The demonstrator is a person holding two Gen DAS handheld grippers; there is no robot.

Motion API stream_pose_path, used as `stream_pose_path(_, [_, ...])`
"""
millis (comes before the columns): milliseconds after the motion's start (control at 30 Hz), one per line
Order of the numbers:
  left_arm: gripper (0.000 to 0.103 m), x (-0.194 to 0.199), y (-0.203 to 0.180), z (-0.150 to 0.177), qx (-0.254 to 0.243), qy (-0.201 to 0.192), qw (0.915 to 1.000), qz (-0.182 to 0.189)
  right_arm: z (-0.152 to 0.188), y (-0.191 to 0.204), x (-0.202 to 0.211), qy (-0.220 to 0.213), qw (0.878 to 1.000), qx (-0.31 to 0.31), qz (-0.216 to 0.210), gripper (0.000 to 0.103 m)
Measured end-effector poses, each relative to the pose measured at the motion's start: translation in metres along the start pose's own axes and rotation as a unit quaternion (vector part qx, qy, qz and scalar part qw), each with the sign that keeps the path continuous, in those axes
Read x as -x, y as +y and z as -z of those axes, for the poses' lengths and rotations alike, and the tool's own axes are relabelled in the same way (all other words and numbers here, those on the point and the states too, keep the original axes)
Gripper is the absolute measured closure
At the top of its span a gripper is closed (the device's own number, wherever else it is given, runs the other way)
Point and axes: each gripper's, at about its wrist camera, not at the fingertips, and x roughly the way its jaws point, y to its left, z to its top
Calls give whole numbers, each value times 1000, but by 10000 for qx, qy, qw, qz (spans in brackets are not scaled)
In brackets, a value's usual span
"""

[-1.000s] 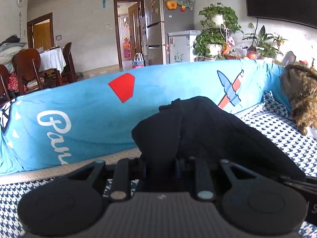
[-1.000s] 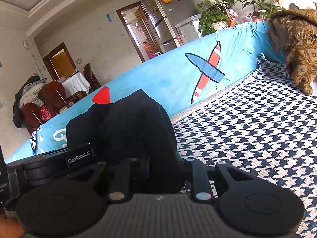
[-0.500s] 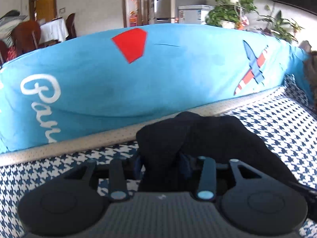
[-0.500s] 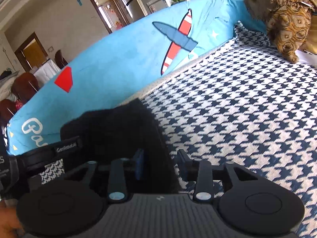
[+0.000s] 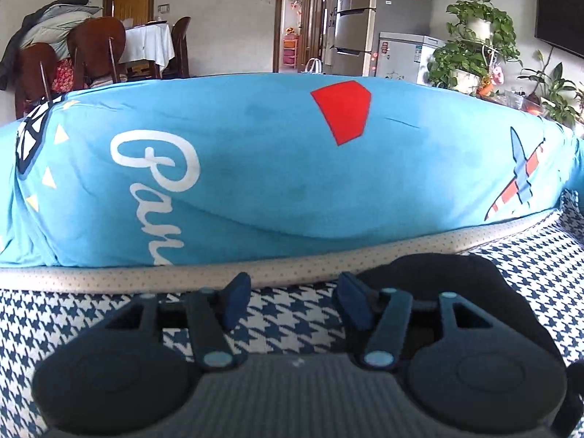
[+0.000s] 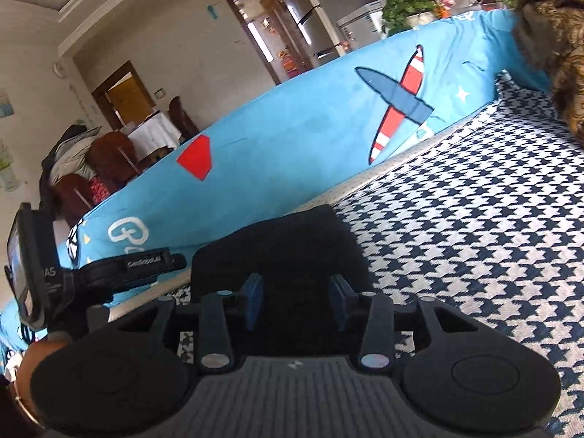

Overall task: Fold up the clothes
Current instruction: 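Open the left gripper to let go of the bundle, then lower the bundle onto the cover with the right gripper and open it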

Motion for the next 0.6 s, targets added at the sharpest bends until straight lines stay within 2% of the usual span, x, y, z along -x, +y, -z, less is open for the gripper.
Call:
stream_pose_path(100, [34, -3, -10, 5, -174, -50, 9998, 62, 6, 2, -9, 292, 9995, 87, -37, 61])
stream_pose_path(233, [33, -22, -12, 11, -206, 111, 9997, -53, 14, -2, -18, 590, 9980, 170, 148, 60])
stream_pose_path(333, [29, -41, -4, 15, 7, 342, 9994, -53, 16, -3, -20, 706, 9971, 257, 137, 59])
stream_pose_path(433, [21, -50, -4, 17, 10, 354, 9993, -131, 18, 1, -21, 824, 9953, 478, 151, 58])
stream_pose_path(533, [19, -53, -7, 16, -36, 385, 9991, -175, 20, 4, -23, 855, 9939, 665, 208, 57])
stream_pose_path(600, [22, -52, -5, 13, 82, 430, 9990, -126, 20, 5, -22, 835, 9940, 677, 223, 57])
